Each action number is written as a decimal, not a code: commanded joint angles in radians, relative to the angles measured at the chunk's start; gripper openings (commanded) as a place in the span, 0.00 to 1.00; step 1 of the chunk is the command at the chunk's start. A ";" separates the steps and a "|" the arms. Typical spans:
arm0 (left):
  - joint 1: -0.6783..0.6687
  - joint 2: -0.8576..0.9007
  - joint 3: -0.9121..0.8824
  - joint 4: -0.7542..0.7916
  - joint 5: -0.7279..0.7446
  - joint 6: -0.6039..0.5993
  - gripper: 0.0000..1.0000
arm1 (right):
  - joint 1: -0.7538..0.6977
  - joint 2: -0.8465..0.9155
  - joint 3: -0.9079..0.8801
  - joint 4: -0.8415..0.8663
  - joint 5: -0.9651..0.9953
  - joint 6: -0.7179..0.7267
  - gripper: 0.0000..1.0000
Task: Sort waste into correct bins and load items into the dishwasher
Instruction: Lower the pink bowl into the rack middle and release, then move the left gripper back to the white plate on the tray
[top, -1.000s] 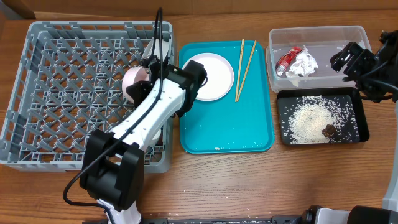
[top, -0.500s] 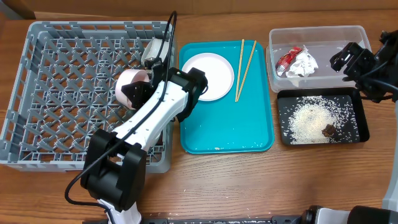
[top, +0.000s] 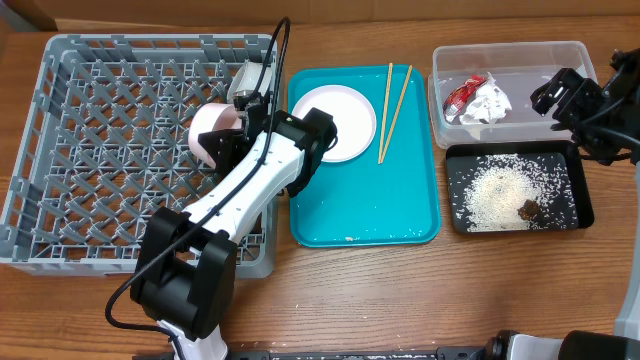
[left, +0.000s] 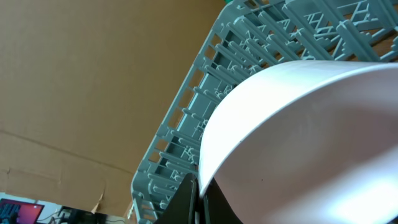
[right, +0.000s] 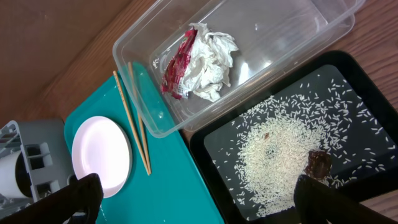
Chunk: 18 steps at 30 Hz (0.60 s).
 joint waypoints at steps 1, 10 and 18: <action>-0.007 0.007 -0.014 0.004 -0.039 -0.035 0.04 | -0.003 -0.005 0.014 0.006 0.007 0.005 1.00; -0.015 0.007 -0.087 0.044 -0.035 -0.034 0.04 | -0.003 -0.005 0.014 0.006 0.007 0.004 1.00; -0.079 0.007 -0.093 0.043 -0.001 -0.014 0.04 | -0.003 -0.005 0.014 0.006 0.007 0.005 1.00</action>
